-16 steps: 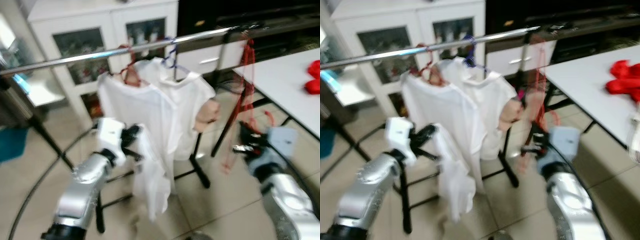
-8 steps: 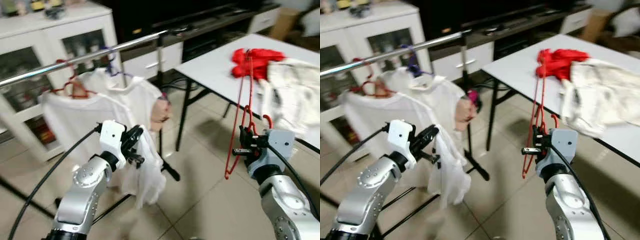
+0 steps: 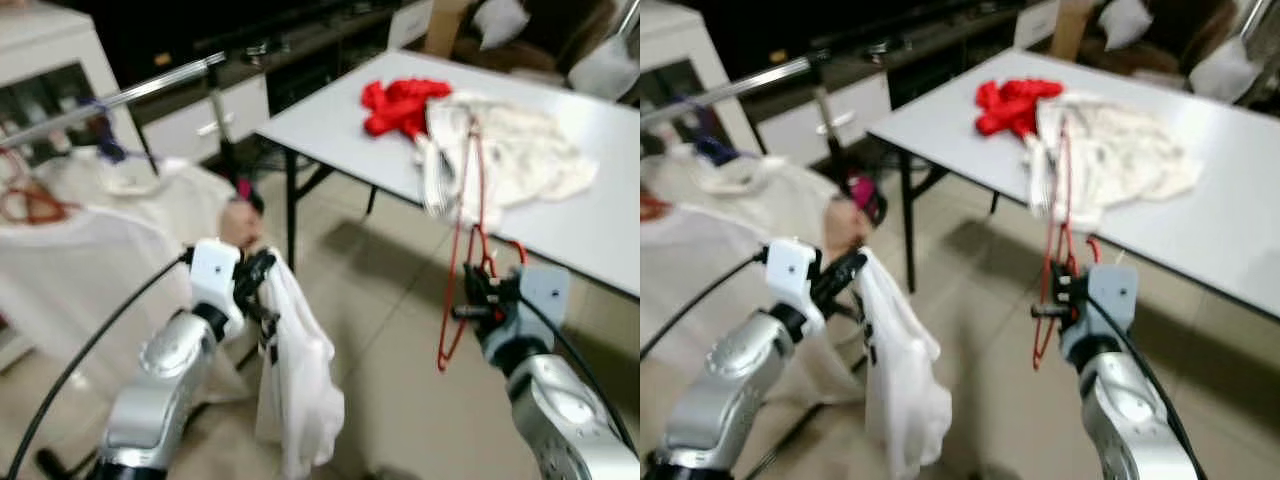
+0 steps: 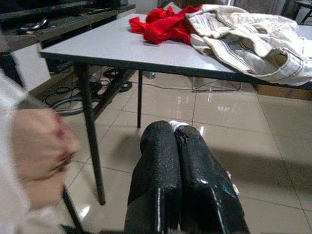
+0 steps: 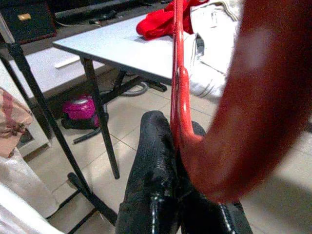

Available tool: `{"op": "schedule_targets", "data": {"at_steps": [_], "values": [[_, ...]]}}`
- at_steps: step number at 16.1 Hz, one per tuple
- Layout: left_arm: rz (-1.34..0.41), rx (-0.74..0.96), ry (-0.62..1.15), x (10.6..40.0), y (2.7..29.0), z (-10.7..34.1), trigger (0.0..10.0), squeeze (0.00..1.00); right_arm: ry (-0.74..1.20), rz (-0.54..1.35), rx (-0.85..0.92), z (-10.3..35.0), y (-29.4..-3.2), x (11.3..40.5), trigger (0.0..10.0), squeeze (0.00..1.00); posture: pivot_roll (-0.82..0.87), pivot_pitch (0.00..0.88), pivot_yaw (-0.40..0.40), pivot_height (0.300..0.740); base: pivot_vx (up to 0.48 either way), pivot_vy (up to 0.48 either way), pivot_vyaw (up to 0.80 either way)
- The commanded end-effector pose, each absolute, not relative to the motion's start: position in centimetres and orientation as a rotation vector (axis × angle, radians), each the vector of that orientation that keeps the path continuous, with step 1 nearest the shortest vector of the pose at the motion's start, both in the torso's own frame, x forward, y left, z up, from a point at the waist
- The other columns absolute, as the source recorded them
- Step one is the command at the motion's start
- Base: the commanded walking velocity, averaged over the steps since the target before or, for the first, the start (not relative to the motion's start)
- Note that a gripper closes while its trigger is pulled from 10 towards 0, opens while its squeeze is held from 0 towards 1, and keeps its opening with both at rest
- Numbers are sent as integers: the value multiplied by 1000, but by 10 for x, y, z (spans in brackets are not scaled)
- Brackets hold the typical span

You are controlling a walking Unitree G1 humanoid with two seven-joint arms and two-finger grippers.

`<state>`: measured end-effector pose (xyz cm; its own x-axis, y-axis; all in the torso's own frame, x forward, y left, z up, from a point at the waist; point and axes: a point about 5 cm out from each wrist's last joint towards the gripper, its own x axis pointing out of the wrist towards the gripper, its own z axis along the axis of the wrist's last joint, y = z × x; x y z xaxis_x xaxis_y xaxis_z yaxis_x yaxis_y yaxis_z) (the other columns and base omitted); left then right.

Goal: Hang hanger

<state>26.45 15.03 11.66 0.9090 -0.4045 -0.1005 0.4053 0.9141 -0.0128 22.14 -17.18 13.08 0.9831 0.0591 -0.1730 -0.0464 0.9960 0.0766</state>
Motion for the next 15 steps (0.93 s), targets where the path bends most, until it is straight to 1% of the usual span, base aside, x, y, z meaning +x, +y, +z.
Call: {"op": "schedule_targets", "data": {"at_steps": [1,3,9,12,14,15], "values": [[-430,7,90,265,146,120,10000,0,183,28,55,131,-177,218,10000,0,-133,0,33,740,0,-296,-800],[-446,-2,95,263,141,119,10000,0,197,8,41,130,-181,212,10000,0,-144,0,34,740,0,-296,-800],[-461,-8,96,262,137,117,10000,0,215,15,27,127,-181,208,10000,0,-157,0,38,740,0,-275,-800],[-475,-14,99,262,134,116,10000,0,217,15,16,128,-180,206,10000,0,-173,0,48,740,0,0,-800],[-475,-45,104,261,131,115,10000,0,221,16,0,130,-183,205,10000,0,-179,0,40,740,0,0,-800],[-453,-59,87,262,129,117,10000,0,226,65,-23,134,-183,208,10000,0,-177,0,26,740,0,0,0]]}}
